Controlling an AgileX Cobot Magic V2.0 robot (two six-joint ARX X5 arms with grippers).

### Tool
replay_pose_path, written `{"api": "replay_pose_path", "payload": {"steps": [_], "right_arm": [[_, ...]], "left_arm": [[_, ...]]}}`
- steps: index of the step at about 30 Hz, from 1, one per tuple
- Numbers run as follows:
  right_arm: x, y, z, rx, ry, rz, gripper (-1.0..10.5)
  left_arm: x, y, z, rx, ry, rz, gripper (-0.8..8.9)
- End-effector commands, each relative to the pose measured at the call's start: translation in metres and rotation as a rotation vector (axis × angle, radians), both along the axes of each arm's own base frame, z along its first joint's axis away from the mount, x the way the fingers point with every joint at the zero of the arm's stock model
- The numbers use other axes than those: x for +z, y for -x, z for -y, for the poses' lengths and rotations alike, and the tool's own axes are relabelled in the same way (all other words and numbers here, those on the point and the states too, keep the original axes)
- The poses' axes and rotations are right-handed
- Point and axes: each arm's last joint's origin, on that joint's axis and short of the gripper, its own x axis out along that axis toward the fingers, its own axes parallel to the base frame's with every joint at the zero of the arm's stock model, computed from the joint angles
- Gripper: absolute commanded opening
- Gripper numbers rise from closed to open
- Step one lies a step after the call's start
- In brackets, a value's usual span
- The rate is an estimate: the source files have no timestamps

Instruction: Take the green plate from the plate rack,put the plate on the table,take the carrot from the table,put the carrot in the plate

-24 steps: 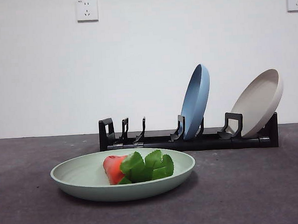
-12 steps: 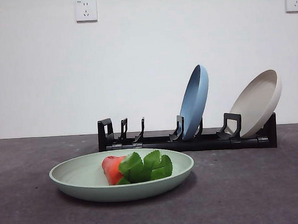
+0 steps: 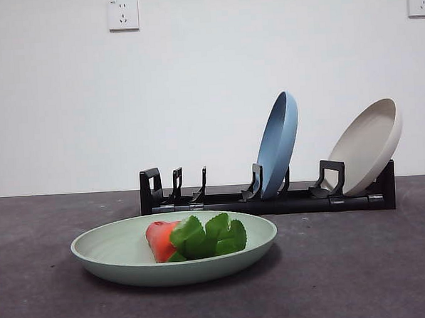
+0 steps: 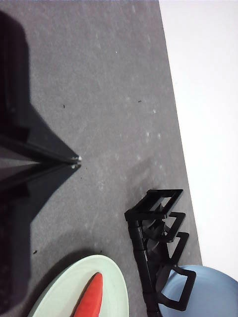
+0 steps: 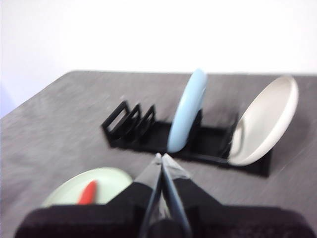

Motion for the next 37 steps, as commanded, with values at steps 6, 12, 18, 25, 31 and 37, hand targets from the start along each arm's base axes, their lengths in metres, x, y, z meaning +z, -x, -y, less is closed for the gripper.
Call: {"api": "replay_pose_path", "payload": {"steps": [6,12,18,25,31,37], "right_arm": [[-0.083,-0.013,0.011,-0.109,0.045,0.155,0.0],[-0.136,-0.014,0.014,-0.201,0.051,0.182,0.0],[-0.17,-0.014,0.015,-0.242,0.041,0.14,0.0],[-0.19,-0.012,0.015,-0.242,0.049,0.091,0.0],[-0.192,-0.012,0.015,-0.244,0.054,0.065,0.0],[-0.192,-0.012,0.015,-0.244,0.052,0.07,0.0]], "left_arm": [[-0.004,-0.001,0.0,-0.003,0.008,-0.011,-0.03],[-0.004,-0.001,0.0,-0.003,0.008,-0.011,-0.03],[-0.004,-0.001,0.0,-0.003,0.008,-0.011,-0.03],[-0.004,-0.001,0.0,-0.003,0.008,-0.011,-0.03],[-0.004,-0.001,0.0,-0.003,0.008,-0.011,-0.03],[-0.004,-0.001,0.0,-0.002,0.008,-0.011,-0.03]]}}
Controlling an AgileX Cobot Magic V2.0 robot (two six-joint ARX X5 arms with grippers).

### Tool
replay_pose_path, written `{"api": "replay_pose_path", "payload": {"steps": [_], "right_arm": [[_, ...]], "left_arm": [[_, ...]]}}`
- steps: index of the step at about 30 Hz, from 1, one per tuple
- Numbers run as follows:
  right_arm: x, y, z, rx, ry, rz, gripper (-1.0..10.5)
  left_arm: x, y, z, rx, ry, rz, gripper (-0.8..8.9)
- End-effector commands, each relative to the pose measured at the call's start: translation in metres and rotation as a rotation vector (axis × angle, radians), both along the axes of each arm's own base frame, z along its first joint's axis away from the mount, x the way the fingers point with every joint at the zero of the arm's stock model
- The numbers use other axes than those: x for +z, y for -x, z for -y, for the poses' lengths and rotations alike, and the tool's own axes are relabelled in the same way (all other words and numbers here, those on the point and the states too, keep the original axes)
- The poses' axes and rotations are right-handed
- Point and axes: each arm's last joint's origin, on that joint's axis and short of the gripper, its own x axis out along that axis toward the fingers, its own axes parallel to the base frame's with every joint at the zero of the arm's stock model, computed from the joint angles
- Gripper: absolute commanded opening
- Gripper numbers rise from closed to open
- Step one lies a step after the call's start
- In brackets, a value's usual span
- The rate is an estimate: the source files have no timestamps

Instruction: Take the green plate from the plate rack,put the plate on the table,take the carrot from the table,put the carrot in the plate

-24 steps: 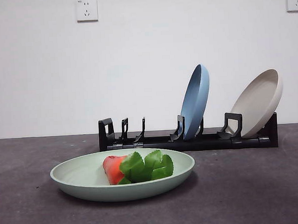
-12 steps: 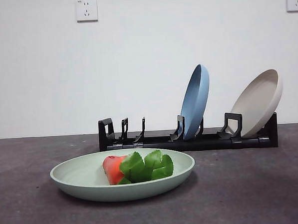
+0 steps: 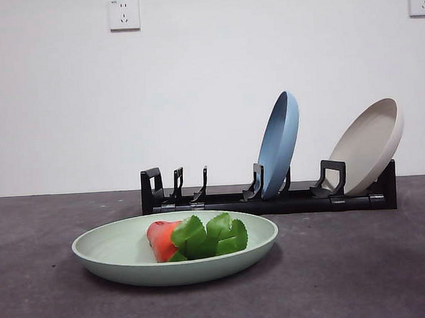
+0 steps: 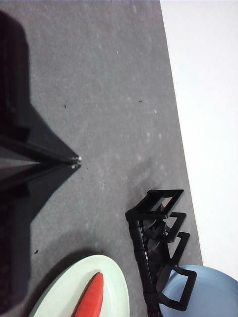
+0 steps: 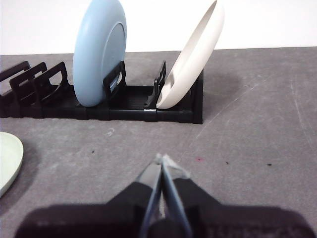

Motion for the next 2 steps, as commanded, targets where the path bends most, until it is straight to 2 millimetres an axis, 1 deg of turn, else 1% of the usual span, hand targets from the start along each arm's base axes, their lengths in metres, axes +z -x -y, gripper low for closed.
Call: {"api": "replay_pose_path", "payload": {"steps": [1,2], "right_arm": [[-0.0046,-0.0004,0.0,-0.003,-0.006,-0.018,0.0],[-0.0046,-0.0004,0.0,-0.003,-0.006,-0.018,0.0]], "left_arm": [[-0.0042,-0.0006,-0.0002,0.001,0.007,-0.009,-0.03],[-0.0042,-0.0006,-0.0002,0.001,0.007,-0.008,-0.03]]}}
